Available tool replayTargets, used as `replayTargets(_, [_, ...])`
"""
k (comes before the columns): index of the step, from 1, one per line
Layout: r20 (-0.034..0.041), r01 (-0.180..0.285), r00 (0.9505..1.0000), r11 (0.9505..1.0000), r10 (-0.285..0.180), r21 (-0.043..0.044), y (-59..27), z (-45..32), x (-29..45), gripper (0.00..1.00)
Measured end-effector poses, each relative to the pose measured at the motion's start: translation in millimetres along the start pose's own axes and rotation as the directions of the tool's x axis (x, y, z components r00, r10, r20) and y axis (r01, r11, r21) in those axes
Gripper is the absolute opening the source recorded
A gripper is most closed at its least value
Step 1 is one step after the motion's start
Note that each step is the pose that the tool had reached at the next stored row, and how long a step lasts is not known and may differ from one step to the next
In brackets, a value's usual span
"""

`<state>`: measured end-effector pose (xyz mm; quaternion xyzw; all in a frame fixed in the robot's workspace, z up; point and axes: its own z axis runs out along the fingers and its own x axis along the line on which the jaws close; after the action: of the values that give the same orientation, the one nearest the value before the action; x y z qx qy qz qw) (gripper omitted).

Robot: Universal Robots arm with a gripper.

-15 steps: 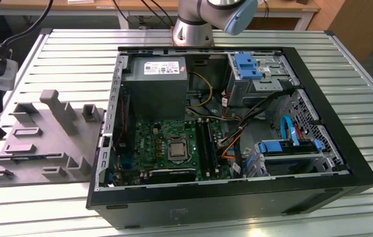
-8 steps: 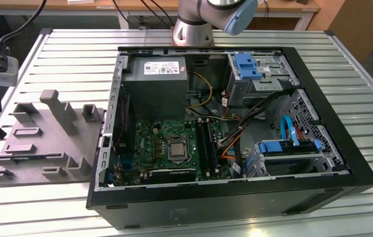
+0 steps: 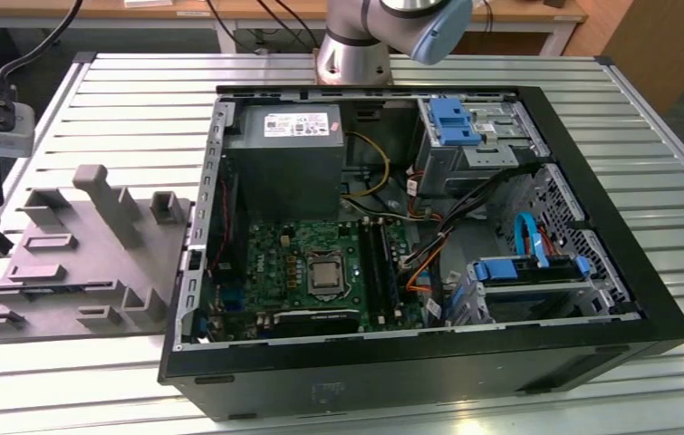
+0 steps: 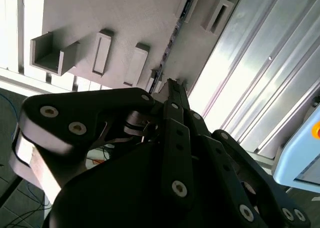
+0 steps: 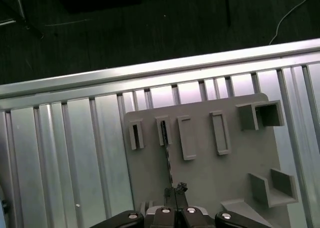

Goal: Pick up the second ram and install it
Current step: 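Pick up the second ram and move it above second insertion slot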

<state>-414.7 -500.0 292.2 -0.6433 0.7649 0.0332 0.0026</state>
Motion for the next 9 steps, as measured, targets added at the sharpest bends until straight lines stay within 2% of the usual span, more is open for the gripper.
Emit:
replayTargets(7, [0.0081,0.039,0.9992,0.9992,-0.039,-0.0034,-0.3,6.6,0.3,0.11])
replayTargets(9, [0.0081,0.051,0.9986,0.9987,-0.051,-0.0040,-0.8,9.6,0.4,0.11])
